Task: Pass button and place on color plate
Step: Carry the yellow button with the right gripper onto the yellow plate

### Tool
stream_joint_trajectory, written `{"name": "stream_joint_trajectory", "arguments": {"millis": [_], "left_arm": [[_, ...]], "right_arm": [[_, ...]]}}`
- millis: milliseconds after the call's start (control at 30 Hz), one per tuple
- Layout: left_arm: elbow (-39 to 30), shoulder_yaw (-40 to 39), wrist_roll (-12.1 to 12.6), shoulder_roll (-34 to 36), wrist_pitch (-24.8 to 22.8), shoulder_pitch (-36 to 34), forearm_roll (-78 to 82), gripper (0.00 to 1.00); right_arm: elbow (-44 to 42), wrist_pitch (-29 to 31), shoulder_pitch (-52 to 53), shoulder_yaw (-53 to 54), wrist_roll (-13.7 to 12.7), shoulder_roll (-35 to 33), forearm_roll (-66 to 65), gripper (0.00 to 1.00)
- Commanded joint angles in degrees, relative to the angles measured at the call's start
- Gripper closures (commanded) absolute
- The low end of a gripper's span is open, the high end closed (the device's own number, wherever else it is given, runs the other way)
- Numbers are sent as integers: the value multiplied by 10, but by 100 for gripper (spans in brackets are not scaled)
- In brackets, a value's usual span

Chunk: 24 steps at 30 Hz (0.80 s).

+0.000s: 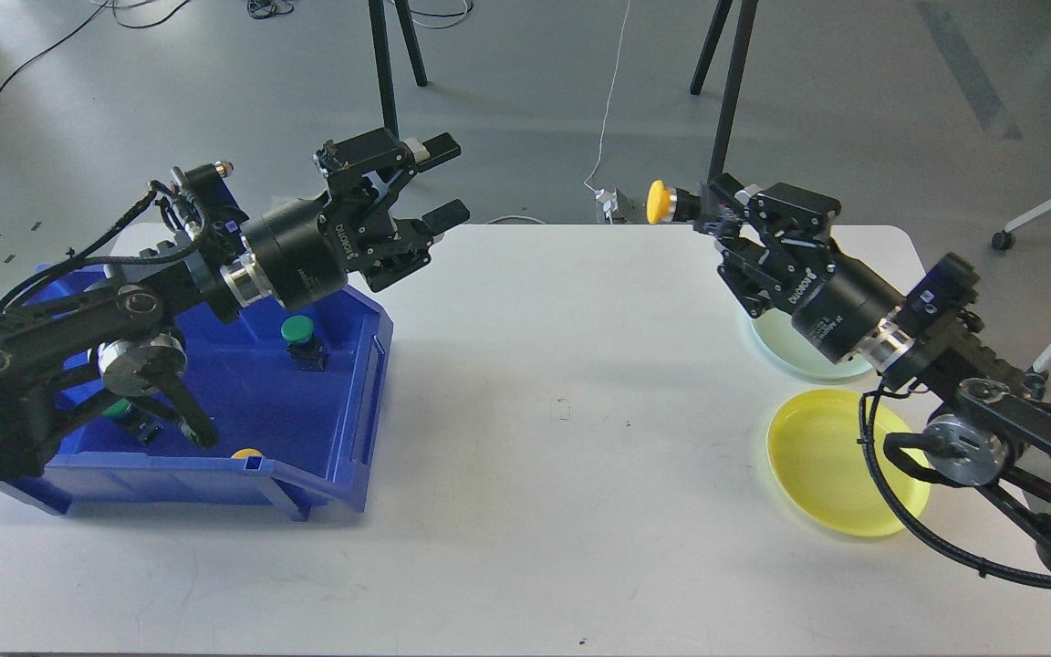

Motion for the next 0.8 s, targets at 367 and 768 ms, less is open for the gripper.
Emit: {"name": "stream_joint_trajectory", "arguments": {"millis": [367, 768], "left_arm": [[-1, -4, 0, -4, 9, 1, 0, 22], [-1, -4, 0, -4, 9, 2, 0, 21]], "right_arm": [[42, -189, -269, 1, 0, -132, 2, 86], [31, -183, -272, -4, 0, -84, 52, 46]]}}
